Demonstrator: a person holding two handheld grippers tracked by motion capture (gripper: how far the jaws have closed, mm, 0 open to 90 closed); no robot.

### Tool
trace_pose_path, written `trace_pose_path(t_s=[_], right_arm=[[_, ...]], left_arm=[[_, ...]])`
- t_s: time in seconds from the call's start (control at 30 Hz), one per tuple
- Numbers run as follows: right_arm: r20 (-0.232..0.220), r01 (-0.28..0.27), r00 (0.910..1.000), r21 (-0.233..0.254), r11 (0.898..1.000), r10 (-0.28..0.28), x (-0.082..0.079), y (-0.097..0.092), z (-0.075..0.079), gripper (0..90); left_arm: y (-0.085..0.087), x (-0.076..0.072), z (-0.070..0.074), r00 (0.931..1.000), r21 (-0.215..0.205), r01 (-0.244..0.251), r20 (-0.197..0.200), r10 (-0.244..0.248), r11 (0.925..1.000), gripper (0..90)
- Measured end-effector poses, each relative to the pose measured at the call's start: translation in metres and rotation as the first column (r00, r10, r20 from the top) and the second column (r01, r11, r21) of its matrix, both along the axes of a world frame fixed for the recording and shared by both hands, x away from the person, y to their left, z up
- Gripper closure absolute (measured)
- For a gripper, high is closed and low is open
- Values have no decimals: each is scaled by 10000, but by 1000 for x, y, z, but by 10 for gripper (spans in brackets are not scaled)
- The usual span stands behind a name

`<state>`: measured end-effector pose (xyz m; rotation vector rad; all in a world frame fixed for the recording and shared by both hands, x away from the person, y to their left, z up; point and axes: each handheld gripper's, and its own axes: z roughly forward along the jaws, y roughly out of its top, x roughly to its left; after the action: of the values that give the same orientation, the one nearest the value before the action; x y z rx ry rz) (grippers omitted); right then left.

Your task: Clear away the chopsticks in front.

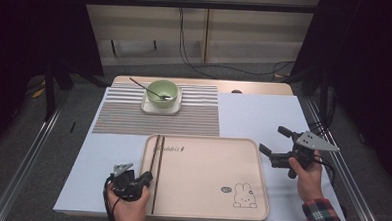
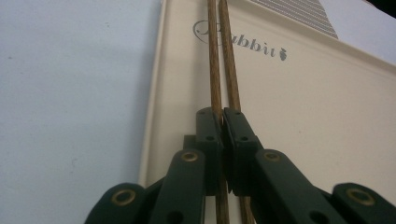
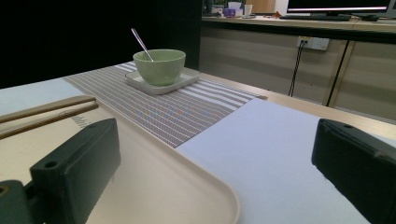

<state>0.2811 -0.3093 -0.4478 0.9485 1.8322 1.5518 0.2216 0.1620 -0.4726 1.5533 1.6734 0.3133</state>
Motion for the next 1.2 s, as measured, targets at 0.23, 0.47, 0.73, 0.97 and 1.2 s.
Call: trace_pose_path(t_s=[0.23,0.47,0.73,0.97,1.2], right_arm=[[5,14,10000,4,10000,-14,0,0,0,8],[23,17,10000,-10,10000,-17,0,0,0,8],[27,-23,10000,-22,10000,23,1,0,0,8],[-2,22,10000,9,10000,-22,0,1,0,8],[-1,36,10000,13,10000,-36,1,1,0,8]], left_arm=[[-1,1,-2,9999,58,44,-114,-44,10000,857],[-2,0,-4,9999,23,23,-164,-23,10000,857],[-4,0,-4,9999,87,-37,-164,38,10000,856],[-4,-1,-4,9999,142,-10,-148,12,9999,855],[-6,0,-5,9999,28,-44,-136,44,10000,849]])
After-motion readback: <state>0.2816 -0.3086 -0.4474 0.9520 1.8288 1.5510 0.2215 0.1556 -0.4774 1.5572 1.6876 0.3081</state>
